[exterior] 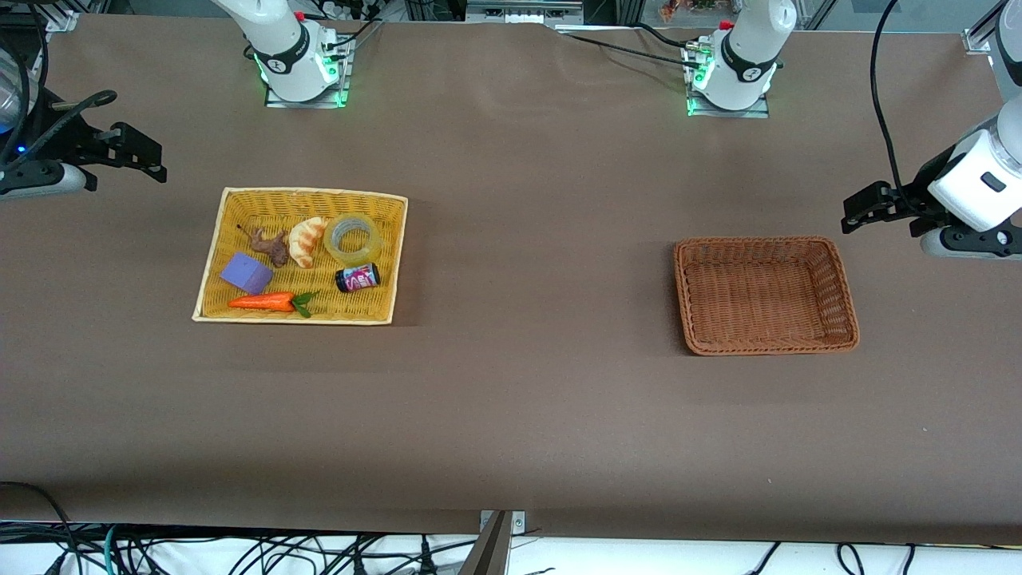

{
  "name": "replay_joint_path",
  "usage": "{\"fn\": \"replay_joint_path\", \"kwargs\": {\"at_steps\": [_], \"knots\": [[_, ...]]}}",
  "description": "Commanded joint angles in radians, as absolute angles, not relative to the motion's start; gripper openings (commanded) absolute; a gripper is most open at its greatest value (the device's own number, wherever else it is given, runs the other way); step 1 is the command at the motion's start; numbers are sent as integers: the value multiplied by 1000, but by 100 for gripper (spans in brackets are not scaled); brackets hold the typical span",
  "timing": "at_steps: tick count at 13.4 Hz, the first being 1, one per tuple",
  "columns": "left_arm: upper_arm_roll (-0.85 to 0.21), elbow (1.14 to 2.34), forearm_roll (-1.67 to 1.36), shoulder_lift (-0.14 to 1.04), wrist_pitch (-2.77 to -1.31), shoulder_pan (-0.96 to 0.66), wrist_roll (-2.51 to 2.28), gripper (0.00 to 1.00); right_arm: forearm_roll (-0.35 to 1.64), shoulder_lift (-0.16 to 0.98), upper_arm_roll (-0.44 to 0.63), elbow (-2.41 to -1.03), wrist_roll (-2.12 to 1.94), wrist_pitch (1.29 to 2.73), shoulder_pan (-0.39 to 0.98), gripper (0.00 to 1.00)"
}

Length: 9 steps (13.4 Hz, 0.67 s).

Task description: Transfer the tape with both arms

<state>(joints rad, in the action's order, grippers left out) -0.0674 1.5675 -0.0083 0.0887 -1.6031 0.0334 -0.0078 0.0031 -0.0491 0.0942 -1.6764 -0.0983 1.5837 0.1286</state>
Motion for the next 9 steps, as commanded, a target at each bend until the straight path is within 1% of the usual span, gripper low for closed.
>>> {"fn": "replay_joint_path", "kwargs": {"at_steps": [1,9], "knots": [[-67,1542,-31,97,-1586,41,17,100,9,-54,95,-1654,-97,1560,121,100],[-66,1542,-37,94,-1585,43,11,100,9,-48,94,-1647,-98,1562,123,100]]}}
